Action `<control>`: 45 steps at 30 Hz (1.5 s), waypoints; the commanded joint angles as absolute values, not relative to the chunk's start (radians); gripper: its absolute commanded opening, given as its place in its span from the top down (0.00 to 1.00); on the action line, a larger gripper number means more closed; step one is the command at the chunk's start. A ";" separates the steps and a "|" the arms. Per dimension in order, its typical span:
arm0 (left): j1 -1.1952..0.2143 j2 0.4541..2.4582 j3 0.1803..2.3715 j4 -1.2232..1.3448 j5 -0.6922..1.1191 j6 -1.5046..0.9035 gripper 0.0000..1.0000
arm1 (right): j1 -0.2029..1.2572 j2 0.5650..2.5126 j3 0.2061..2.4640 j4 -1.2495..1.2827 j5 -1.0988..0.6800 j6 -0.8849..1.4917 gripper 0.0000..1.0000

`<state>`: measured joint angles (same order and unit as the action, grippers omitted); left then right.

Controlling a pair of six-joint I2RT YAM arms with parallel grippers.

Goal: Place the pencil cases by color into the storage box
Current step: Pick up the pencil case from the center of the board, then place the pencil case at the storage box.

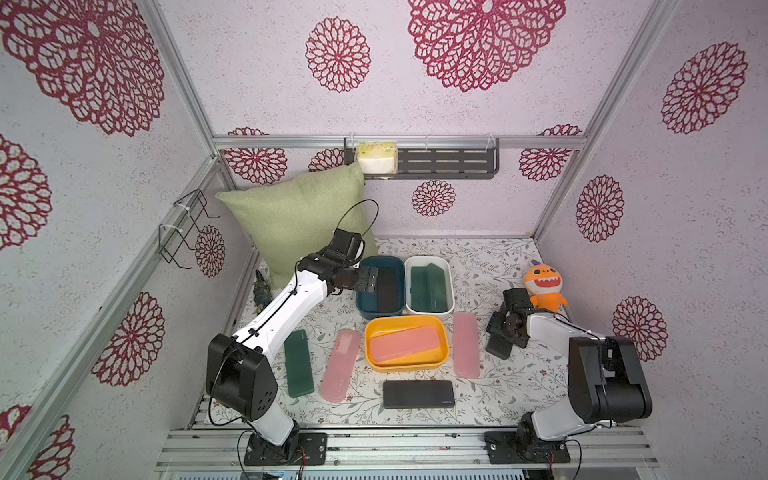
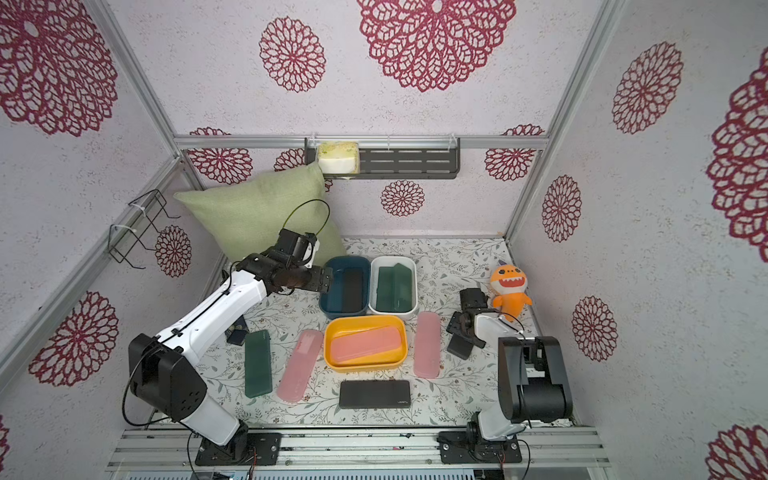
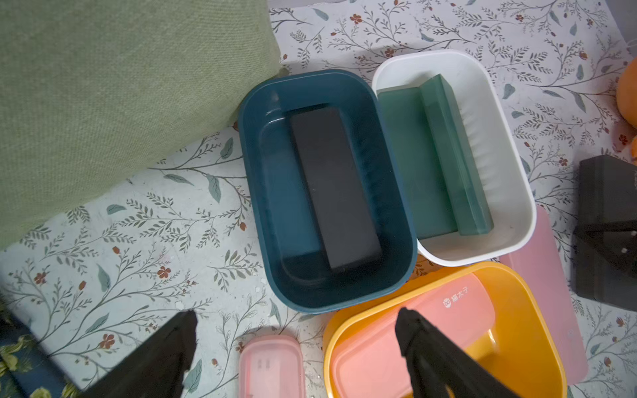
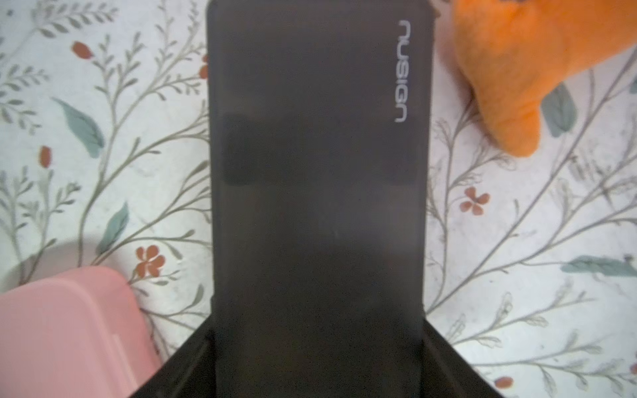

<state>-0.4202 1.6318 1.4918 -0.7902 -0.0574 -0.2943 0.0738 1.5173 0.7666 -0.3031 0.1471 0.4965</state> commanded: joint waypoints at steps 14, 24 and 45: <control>-0.307 1.525 1.401 -0.713 0.031 -0.395 0.03 | 0.245 1.422 1.029 -0.433 0.222 0.427 0.44; -0.248 1.482 1.333 -0.684 0.021 -0.478 0.03 | 0.447 1.532 1.286 -0.509 0.252 0.441 0.45; -0.231 1.424 1.260 -0.628 0.013 -0.532 0.03 | 0.733 2.100 1.932 -0.558 0.184 0.513 0.46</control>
<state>-0.2363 1.4563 1.2629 -0.6537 0.0116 -0.5282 0.7116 2.0762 1.8545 -0.5484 0.1978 0.4751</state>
